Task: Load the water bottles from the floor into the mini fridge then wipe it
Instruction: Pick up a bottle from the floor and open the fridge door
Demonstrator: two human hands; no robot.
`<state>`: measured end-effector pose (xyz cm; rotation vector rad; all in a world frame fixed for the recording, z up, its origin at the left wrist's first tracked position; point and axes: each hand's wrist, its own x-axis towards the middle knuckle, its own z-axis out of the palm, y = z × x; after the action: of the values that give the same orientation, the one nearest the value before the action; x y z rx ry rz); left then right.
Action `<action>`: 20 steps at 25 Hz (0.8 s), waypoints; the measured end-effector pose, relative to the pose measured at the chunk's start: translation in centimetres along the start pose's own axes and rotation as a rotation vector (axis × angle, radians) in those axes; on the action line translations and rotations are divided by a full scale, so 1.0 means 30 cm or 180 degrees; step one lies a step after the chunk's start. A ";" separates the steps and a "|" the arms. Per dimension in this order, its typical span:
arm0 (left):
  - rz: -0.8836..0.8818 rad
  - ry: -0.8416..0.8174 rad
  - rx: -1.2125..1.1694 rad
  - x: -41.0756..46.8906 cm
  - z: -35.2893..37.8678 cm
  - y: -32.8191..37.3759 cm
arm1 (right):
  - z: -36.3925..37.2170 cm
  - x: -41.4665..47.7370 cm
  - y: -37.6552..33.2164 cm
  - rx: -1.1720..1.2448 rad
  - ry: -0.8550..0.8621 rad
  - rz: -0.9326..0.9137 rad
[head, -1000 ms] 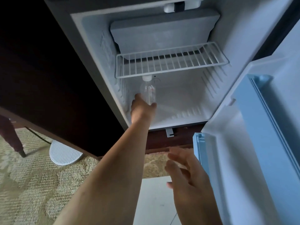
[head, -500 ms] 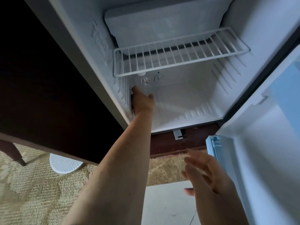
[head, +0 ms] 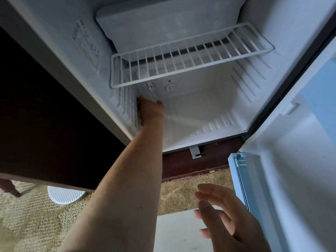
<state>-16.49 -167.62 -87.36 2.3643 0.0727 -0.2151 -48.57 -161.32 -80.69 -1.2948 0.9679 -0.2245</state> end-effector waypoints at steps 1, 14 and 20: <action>-0.0036 -0.0016 -0.0012 -0.006 0.002 0.000 | -0.001 0.000 -0.003 0.0003 -0.0006 -0.0006; -0.0196 -0.0214 -0.0032 -0.024 -0.011 -0.029 | 0.008 -0.017 0.001 0.0022 -0.0145 -0.0021; -0.0432 -0.0642 -0.0039 -0.143 -0.053 -0.064 | 0.007 -0.040 -0.026 -0.0019 -0.0055 -0.0155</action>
<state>-20.72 -165.09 -86.79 2.3145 0.1370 -0.5158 -48.86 -160.65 -79.45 -1.3249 0.9236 -0.2476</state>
